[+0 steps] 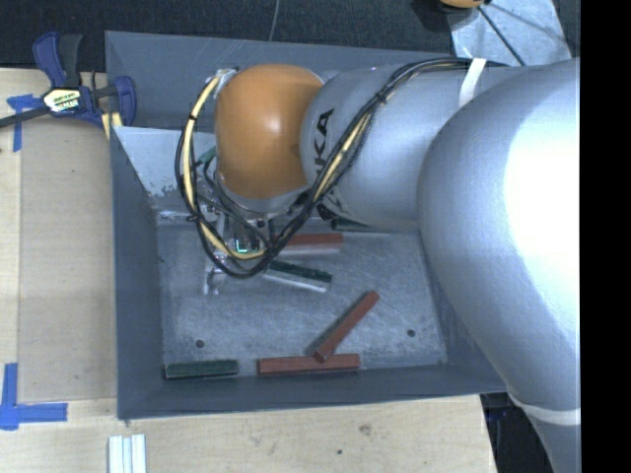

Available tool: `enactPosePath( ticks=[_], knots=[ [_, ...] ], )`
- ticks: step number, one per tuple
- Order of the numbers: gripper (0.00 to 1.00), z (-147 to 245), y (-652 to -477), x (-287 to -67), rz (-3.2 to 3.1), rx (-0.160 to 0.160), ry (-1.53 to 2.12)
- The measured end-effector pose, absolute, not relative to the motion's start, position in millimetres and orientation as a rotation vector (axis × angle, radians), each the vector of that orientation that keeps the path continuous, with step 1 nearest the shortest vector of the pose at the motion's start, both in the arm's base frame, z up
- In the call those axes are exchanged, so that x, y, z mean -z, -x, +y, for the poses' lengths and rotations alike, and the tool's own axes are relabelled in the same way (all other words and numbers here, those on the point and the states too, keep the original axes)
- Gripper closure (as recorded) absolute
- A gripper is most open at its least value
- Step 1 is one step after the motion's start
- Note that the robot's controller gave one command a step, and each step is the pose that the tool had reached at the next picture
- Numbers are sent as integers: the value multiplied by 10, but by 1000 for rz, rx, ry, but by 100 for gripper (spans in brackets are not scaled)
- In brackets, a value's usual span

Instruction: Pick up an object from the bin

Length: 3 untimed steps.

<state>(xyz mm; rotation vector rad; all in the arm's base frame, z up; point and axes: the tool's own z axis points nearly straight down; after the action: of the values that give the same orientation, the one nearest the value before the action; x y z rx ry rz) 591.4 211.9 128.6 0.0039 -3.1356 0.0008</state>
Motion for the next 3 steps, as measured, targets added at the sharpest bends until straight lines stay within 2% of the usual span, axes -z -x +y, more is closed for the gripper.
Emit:
enactPosePath(
  ticks=[1, 2, 3],
  knots=[
    [0, 2113, -5938, -1332, -3144, 2, 0],
    [0, 1917, -5979, -1136, -3144, 5, -202],
    [100, 1460, -6075, -958, -3123, 2, -379]
  ],
)
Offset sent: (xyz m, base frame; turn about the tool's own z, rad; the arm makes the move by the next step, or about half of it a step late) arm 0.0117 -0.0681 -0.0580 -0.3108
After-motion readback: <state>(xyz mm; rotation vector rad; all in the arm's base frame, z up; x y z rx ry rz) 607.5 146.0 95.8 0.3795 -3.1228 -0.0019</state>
